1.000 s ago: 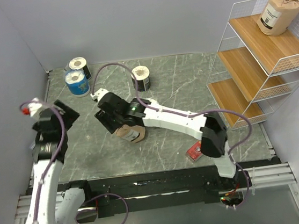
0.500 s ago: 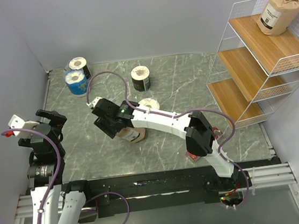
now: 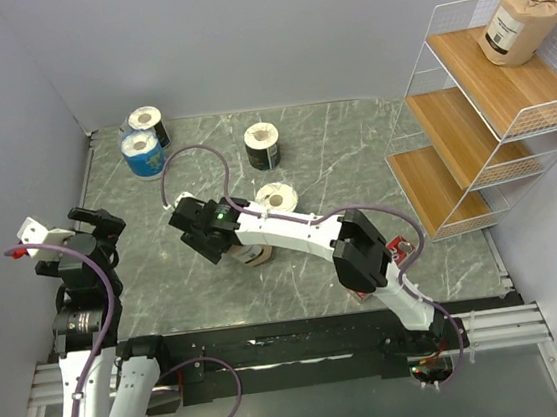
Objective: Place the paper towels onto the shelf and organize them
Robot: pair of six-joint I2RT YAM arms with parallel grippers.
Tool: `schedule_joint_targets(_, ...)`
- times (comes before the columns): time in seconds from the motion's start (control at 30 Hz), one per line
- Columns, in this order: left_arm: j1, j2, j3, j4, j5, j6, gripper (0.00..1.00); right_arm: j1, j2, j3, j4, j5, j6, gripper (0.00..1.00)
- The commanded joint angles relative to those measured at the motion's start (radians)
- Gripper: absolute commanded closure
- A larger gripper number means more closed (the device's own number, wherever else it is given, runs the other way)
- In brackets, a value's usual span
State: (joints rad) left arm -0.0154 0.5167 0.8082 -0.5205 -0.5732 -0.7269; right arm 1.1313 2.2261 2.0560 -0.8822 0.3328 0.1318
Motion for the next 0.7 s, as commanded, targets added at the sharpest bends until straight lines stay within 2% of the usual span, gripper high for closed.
schedule_joint_targets(0.0, 0.003, -0.009, 0.0, 0.031, -0.005, -0.002, 0.04, 0.019, 0.017, 0.035, -0.047, 0.067, -0.003, 0.33)
schedule_joint_targets(0.1, 0.003, -0.015, -0.003, 0.033, -0.007, -0.002, 0.03, 0.028, -0.003, 0.012, -0.038, 0.083, -0.008, 0.43)
schedule_joint_targets(0.23, 0.003, -0.024, -0.006, 0.034, -0.008, 0.0, 0.03, 0.03, -0.065, -0.04, -0.014, 0.087, -0.011, 0.51)
schedule_joint_targets(0.47, 0.003, -0.027, -0.009, 0.04, 0.007, 0.003, 0.03, 0.036, -0.206, -0.181, -0.015, 0.083, -0.004, 0.56)
schedule_joint_targets(0.67, 0.003, -0.021, -0.006, 0.045, 0.027, 0.009, 0.04, 0.041, -0.428, -0.338, -0.003, 0.06, -0.006, 0.57)
